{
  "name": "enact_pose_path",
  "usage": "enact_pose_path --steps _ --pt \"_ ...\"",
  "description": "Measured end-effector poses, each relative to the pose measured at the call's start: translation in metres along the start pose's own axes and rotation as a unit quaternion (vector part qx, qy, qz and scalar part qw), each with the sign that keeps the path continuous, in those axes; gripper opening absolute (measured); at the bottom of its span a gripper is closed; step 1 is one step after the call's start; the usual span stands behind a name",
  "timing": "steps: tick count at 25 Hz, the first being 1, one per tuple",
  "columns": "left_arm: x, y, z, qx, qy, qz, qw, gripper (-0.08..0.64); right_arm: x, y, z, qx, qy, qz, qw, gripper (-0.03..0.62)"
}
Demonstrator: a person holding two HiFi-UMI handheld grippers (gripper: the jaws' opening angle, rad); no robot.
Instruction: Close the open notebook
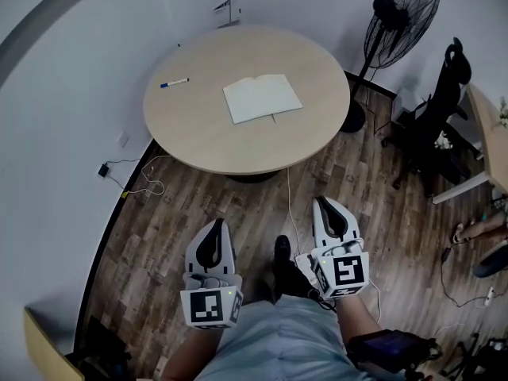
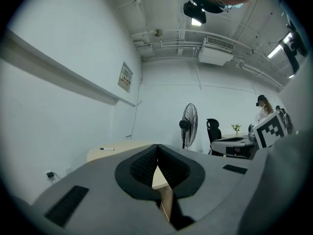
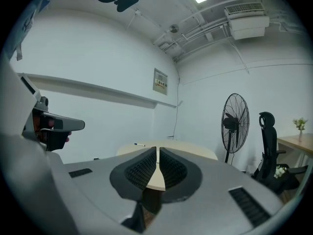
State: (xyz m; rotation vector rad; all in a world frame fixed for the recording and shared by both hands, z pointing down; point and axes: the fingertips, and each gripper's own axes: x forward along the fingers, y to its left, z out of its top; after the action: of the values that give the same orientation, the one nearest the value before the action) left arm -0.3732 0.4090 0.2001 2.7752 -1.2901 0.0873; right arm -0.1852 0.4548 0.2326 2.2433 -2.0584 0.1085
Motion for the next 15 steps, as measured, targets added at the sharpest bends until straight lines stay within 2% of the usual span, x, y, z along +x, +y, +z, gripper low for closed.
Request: enact_pose_path --steps 7,15 --pt "0.063 -0.002 -0.013 0.013 0.028 -0.004 0.9995 0.02 0.05 -0.031 -0.026 0.018 0.021 0.009 1.0 0.049" --pt "0.17 -0.005 -0.006 0.029 0.048 0.01 0.9984 0.02 0.141 -0.093 -0.028 0.033 0.03 0.021 0.999 0.049"
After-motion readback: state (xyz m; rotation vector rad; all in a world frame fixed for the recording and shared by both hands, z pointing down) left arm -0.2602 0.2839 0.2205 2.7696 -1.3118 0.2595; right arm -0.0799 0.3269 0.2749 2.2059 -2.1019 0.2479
